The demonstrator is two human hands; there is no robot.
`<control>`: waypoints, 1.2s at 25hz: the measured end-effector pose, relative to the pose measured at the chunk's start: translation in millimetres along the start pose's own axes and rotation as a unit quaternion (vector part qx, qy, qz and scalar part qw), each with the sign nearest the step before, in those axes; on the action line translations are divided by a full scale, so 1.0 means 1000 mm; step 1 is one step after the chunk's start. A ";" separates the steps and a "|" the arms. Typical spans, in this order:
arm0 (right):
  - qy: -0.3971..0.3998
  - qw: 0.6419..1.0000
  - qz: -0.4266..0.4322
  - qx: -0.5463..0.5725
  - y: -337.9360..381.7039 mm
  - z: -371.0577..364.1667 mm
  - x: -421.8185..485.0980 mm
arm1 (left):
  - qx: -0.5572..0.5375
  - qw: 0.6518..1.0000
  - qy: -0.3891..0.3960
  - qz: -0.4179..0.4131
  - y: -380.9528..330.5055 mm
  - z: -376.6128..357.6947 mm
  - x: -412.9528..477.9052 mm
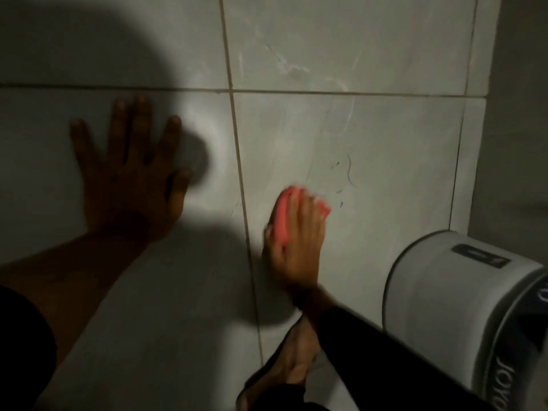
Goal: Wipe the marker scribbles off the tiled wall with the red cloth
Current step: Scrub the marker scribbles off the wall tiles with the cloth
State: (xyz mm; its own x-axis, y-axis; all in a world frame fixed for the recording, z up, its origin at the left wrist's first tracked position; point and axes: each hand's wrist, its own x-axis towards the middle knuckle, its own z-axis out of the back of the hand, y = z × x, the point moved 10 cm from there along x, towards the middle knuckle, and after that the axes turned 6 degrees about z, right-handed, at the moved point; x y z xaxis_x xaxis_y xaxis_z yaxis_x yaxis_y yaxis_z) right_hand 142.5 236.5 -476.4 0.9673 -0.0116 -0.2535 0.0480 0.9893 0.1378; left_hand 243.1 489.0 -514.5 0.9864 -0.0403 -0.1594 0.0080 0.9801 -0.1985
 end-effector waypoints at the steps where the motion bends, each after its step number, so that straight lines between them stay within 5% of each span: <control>1: -0.042 0.996 -0.070 0.032 -0.012 0.010 0.034 | 0.004 1.000 0.001 -0.005 -0.001 0.000 0.000; 2: -0.070 0.993 -0.084 0.053 -0.002 0.016 0.067 | 0.003 1.000 0.001 -0.007 -0.001 -0.001 0.000; 4: -0.102 0.993 0.037 0.048 0.060 0.011 0.088 | -0.010 1.000 0.001 -0.008 0.001 0.000 -0.001; 7: 0.003 0.988 0.136 0.066 0.108 -0.030 -0.016 | -0.024 1.000 0.011 0.002 0.001 0.006 -0.001; 10: -0.017 0.999 0.039 -0.002 0.009 -0.011 -0.062 | -0.011 1.000 0.018 -0.001 -0.002 0.006 0.000; 13: -0.079 0.980 -0.183 0.029 -0.099 0.021 0.028 | -0.011 1.000 0.006 -0.005 -0.001 0.007 -0.002; 16: -0.144 0.981 -0.119 0.044 -0.078 0.024 0.082 | -0.023 1.000 0.001 -0.012 -0.002 0.005 -0.001; 19: -0.039 0.996 -0.036 0.073 -0.043 -0.009 -0.002 | -0.022 1.000 -0.008 -0.003 0.000 0.006 -0.002; 21: -0.062 0.990 -0.111 0.056 -0.093 0.005 -0.019 | -0.023 1.000 -0.006 -0.004 0.002 0.005 -0.001; 23: -0.099 0.955 -0.269 0.078 -0.150 0.029 0.037 | -0.013 1.000 -0.012 -0.004 0.001 0.003 0.000; 24: -0.122 0.950 -0.280 0.072 -0.154 0.041 0.081 | -0.005 1.000 -0.012 -0.005 0.002 0.001 -0.001; 28: -0.089 0.996 -0.012 0.017 -0.061 0.027 0.120 | 0.001 1.000 -0.012 -0.007 0.003 0.000 -0.001; 30: -0.037 0.999 0.026 0.012 -0.055 0.014 0.072 | 0.001 1.000 -0.017 -0.005 0.000 0.005 -0.001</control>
State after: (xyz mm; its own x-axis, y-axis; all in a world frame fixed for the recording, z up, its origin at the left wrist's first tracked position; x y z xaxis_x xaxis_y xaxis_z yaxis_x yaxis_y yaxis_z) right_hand 212.5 179.5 -488.8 0.9845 0.0277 -0.1731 0.0027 0.9849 0.1730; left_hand 242.8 490.1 -509.4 0.9912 -0.0434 -0.1247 0.0180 0.9802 -0.1974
